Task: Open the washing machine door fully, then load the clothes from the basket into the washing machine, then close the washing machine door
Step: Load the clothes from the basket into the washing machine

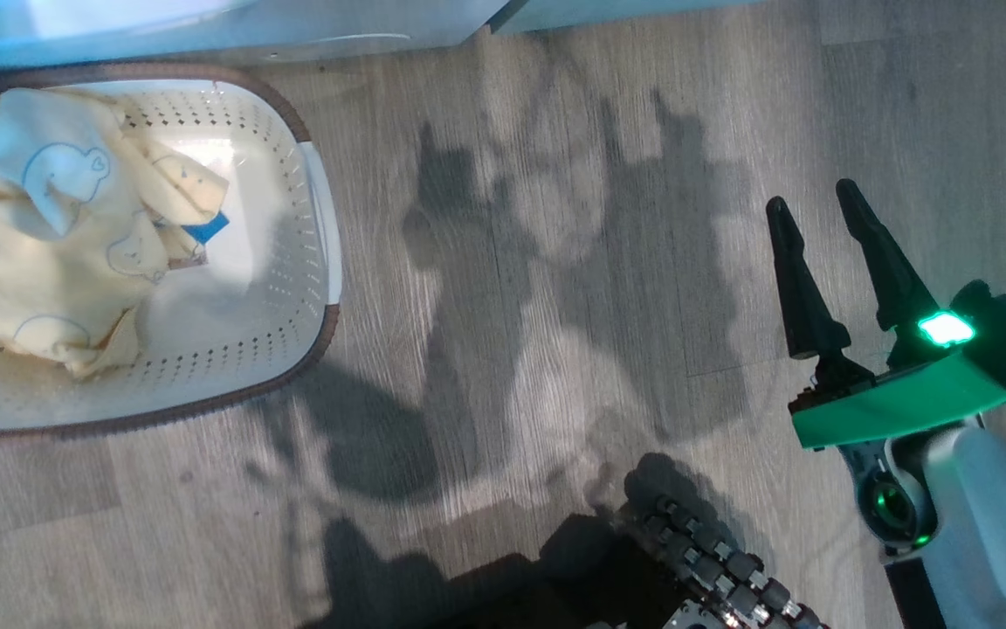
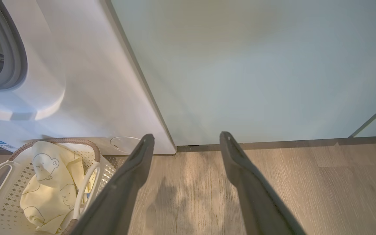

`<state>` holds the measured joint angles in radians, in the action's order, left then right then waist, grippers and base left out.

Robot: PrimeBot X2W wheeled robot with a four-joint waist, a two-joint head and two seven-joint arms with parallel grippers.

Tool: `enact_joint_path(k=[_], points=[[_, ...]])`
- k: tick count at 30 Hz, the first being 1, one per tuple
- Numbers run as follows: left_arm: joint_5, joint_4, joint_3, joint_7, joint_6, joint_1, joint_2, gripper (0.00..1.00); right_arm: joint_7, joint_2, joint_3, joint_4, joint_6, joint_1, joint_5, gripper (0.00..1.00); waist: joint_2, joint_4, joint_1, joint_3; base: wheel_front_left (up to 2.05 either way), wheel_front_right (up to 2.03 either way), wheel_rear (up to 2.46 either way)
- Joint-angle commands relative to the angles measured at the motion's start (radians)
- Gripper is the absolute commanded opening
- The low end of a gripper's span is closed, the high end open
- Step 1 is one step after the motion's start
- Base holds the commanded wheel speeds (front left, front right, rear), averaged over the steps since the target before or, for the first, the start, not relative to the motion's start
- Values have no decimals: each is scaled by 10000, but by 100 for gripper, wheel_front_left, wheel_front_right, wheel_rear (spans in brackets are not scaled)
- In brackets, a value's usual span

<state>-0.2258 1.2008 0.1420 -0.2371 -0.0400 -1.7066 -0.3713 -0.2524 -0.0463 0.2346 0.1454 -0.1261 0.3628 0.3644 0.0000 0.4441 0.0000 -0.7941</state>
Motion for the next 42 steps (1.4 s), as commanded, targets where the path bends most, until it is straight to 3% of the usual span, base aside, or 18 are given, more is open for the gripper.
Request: enact_joint_path(k=[1,8,10,11,12,23,42], points=[[1,-291,51,-103,79,-390,-419,0,-94,-39,155,-249,-46,-109,106,100,0,19,0,-13,0,0,0],[117,370,280,-68,51,-264,-519,0,-94,-39,244,-194,-46,-95,120,100,0,80,0,10,0,0,0],[187,528,399,142,114,-241,-485,47,-94,-39,232,-183,-46,-114,113,100,0,65,0,33,0,0,0],[212,592,456,298,134,-220,-440,85,-94,-39,221,-179,-46,-127,104,100,0,48,0,51,0,0,0],[247,646,522,460,154,-184,-407,100,-94,-39,210,-173,-46,-137,93,100,0,31,0,77,0,0,0],[292,851,965,1456,-36,663,-39,100,-94,-39,32,-36,-46,-345,-91,100,0,-179,0,809,0,0,0],[-663,338,742,-207,-753,4101,725,100,-94,-39,-525,189,-46,-1129,-548,100,0,-1159,0,2942,0,0,0]])
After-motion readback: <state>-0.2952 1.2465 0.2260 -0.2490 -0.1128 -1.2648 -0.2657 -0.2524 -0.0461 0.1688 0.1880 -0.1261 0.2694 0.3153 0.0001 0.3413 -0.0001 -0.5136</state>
